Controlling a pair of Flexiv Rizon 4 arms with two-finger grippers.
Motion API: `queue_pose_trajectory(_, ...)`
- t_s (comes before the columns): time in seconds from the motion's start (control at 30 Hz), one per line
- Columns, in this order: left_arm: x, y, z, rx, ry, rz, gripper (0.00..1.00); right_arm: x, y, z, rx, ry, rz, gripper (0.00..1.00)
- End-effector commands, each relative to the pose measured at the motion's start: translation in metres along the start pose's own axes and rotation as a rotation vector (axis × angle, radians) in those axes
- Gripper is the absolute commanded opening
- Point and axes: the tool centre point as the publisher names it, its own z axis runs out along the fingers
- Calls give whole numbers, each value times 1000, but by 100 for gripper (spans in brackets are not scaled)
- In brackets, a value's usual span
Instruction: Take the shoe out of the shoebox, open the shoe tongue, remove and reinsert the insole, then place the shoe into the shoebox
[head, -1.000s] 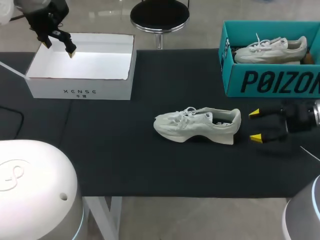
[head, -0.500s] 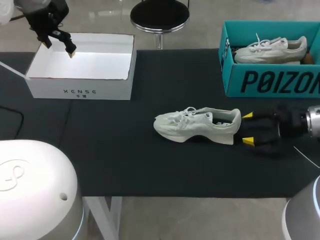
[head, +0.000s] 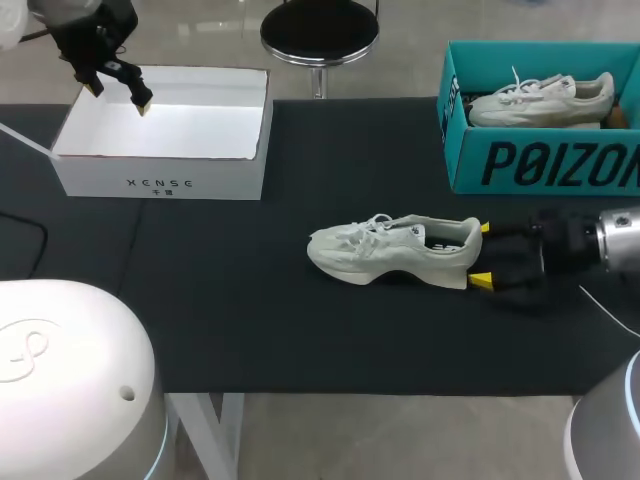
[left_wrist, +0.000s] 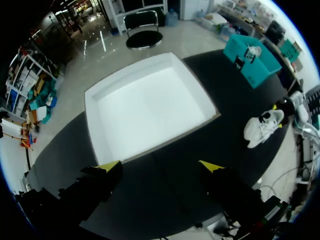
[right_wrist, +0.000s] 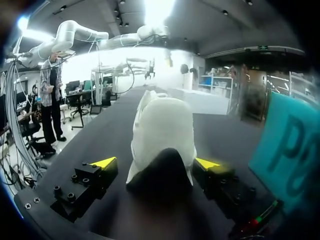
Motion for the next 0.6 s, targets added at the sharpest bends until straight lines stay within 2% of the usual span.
queue_pose_trajectory(0.03,0,0,0,-1,-1,1,100,-5,-2,11,4,13,-1,100)
queue_pose_trajectory(0.6,0,0,0,-1,-1,1,100,-12,-14,27,7,28,8,100)
